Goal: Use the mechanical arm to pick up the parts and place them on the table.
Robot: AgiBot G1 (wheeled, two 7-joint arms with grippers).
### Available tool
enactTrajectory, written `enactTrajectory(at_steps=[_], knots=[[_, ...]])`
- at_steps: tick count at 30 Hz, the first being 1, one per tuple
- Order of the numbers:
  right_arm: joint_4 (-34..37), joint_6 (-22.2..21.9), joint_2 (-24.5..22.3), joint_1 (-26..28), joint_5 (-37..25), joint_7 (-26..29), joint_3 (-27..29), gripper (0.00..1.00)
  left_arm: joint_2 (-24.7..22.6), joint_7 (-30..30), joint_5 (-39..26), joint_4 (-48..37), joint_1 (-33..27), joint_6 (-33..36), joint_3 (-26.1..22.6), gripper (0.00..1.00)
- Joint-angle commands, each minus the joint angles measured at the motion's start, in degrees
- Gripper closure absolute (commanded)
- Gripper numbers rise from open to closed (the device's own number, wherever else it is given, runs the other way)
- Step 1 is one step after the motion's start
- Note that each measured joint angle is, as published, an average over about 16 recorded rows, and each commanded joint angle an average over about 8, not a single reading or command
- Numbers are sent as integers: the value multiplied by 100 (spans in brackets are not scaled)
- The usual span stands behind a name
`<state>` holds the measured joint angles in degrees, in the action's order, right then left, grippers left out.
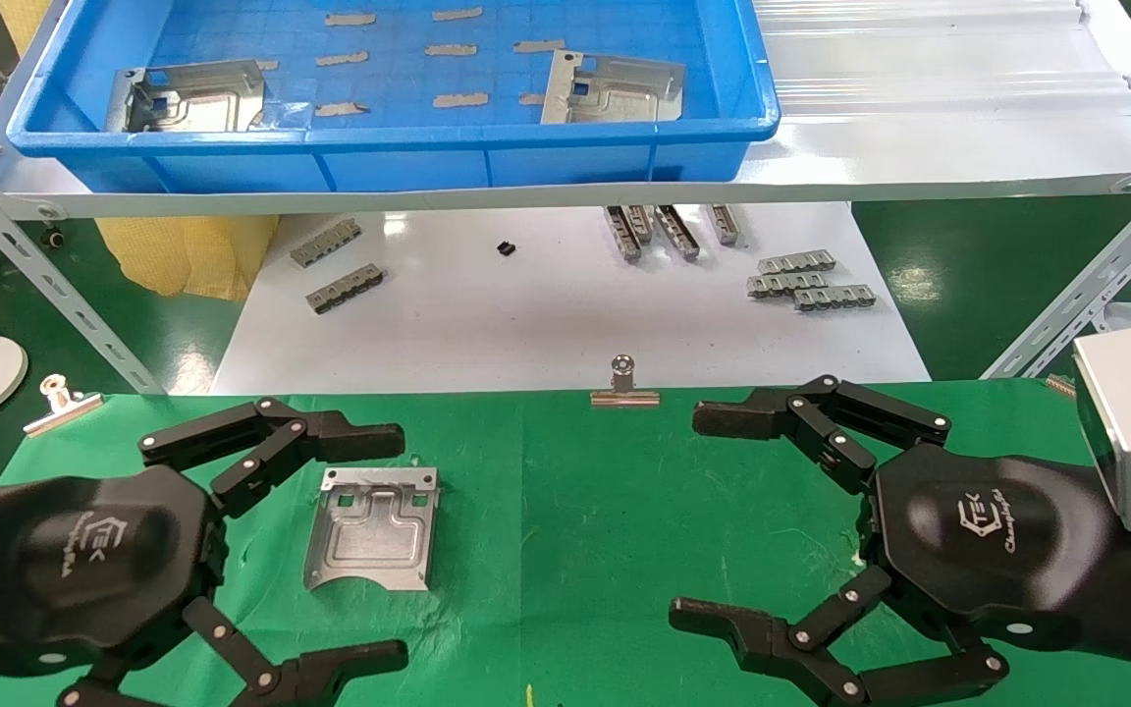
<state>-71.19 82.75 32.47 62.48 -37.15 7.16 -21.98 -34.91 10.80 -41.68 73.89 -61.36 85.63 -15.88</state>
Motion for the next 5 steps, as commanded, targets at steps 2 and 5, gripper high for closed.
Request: enactTrajectory(at_steps=[2, 5], knots=[[0, 0, 0, 0, 0, 0, 0, 0, -6, -7, -9, -19, -11, 2, -7, 0], [0, 0, 0, 0, 0, 0, 0, 0, -8, -9, -12, -24, -14, 2, -9, 0]])
